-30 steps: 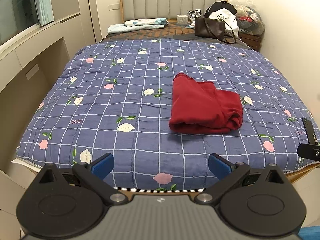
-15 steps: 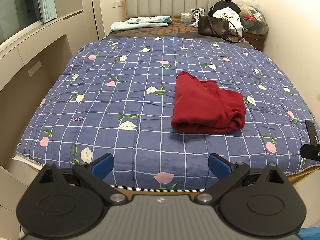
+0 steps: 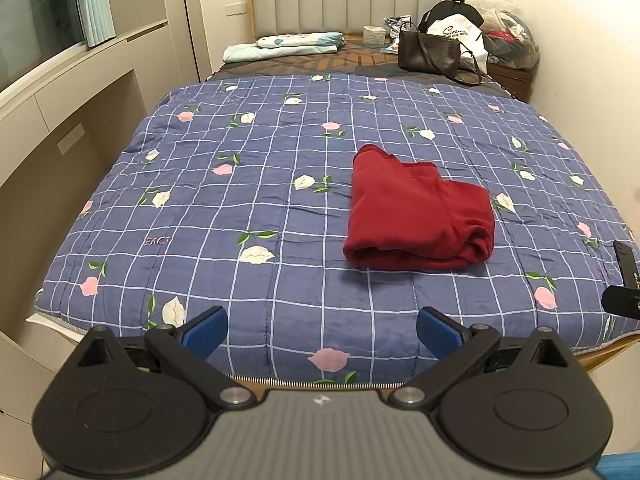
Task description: Fold small clothes
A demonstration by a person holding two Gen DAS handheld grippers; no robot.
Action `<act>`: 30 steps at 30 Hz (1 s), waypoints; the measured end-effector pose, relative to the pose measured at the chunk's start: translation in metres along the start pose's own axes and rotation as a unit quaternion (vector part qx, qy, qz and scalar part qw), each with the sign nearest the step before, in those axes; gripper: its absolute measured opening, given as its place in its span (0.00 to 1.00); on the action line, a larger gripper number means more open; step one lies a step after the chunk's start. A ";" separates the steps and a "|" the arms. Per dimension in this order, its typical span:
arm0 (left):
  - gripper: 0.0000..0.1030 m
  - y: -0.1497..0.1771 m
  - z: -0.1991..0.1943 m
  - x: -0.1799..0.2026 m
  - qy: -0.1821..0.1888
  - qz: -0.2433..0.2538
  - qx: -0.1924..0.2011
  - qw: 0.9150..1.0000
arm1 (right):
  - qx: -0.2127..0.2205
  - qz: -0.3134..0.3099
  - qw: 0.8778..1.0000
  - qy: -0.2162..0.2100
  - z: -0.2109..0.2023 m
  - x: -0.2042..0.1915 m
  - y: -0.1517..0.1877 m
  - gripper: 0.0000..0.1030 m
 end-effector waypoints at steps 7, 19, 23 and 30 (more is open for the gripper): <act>0.99 -0.001 0.001 0.000 0.000 0.001 -0.001 1.000 | 0.000 0.000 1.000 0.000 0.000 0.000 0.000 0.99; 0.99 -0.004 0.006 0.001 0.000 0.001 -0.008 1.000 | -0.001 0.000 1.000 0.000 0.002 -0.001 -0.002 0.99; 0.99 -0.006 0.008 0.006 -0.011 0.013 -0.012 1.000 | -0.002 -0.001 1.000 0.002 0.006 -0.001 -0.004 0.99; 0.99 -0.009 0.006 0.011 -0.011 0.023 -0.007 1.000 | -0.001 -0.008 1.000 0.003 0.012 0.000 -0.009 0.99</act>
Point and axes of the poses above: each gripper's, at about its wrist camera, not at the fingertips, and z roughly the way its jaws point, x to its right, y to its underside, the point moved 3 cm from there along z, roughly the way its jaws point, and after that the axes turned 3 degrees about z, right-handed, at the moved point
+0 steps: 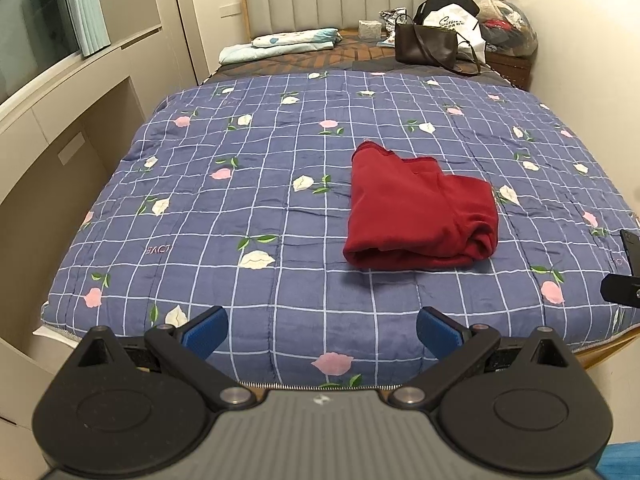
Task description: Fold small clothes
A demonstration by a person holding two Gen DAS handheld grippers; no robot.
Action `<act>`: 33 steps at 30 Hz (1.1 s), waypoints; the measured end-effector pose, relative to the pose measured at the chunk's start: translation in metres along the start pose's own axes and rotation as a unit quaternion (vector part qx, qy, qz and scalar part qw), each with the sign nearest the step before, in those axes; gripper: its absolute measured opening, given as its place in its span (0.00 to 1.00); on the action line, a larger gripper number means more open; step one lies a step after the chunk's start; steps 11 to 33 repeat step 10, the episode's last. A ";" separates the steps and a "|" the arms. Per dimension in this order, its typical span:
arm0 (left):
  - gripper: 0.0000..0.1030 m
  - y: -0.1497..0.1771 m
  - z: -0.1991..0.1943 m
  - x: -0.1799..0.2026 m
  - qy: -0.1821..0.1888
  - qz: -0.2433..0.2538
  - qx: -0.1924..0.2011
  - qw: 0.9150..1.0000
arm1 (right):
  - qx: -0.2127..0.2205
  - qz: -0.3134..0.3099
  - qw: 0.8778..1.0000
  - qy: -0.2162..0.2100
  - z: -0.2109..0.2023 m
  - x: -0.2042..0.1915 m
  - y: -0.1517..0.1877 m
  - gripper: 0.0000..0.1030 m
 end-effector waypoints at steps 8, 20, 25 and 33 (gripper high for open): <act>0.99 -0.001 0.001 0.000 -0.005 -0.007 -0.005 1.000 | -0.001 0.003 1.000 0.002 0.000 0.007 -0.001 0.99; 0.99 -0.001 0.002 0.000 -0.006 -0.008 -0.007 1.000 | -0.001 0.003 1.000 0.002 0.000 0.007 -0.001 0.99; 0.99 -0.001 0.002 0.000 -0.006 -0.008 -0.007 1.000 | -0.001 0.003 1.000 0.002 0.000 0.007 -0.001 0.99; 0.99 -0.001 0.002 0.000 -0.006 -0.008 -0.007 1.000 | -0.001 0.003 1.000 0.002 0.000 0.007 -0.001 0.99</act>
Point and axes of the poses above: each gripper's, at about its wrist camera, not at the fingertips, and z roughly the way its jaws point, x to its right, y to its underside, the point moved 3 cm from there along z, roughly the way its jaws point, and after that the axes turned 3 degrees about z, right-handed, at the moved point
